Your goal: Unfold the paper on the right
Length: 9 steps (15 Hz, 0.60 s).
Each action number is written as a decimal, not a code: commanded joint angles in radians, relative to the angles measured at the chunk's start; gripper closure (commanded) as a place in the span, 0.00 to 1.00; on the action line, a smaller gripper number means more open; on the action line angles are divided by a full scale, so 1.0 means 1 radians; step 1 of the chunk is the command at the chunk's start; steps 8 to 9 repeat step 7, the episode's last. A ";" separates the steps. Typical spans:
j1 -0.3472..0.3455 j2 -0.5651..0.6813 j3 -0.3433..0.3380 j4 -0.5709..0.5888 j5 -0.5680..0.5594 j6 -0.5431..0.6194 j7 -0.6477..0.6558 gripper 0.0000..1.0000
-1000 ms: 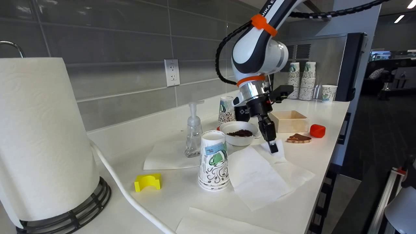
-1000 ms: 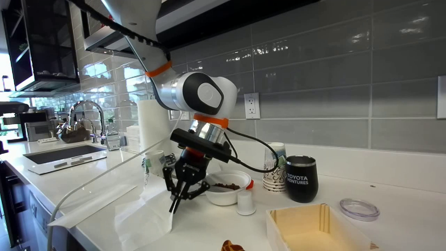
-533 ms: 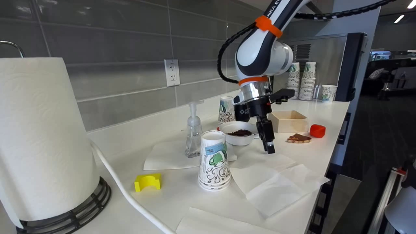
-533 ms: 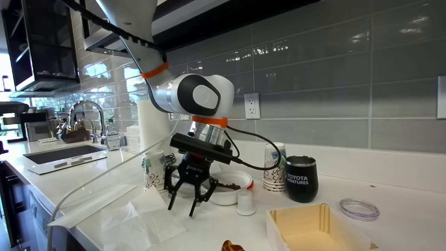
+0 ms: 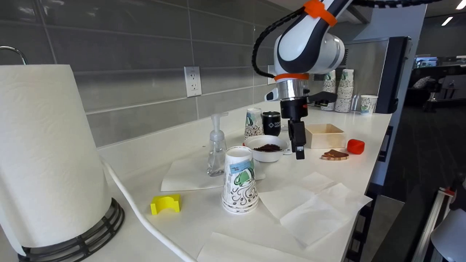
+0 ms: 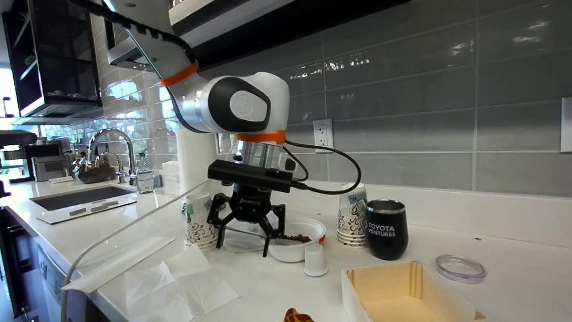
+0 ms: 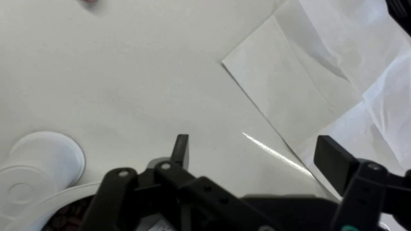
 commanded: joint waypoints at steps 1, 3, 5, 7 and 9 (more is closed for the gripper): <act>0.012 -0.116 -0.009 -0.067 -0.013 -0.003 0.071 0.00; 0.014 -0.146 -0.011 -0.077 -0.030 -0.027 0.103 0.00; 0.019 -0.173 -0.014 -0.087 -0.029 -0.042 0.123 0.00; 0.023 -0.195 -0.017 -0.093 -0.029 -0.056 0.145 0.00; 0.023 -0.195 -0.017 -0.093 -0.029 -0.056 0.145 0.00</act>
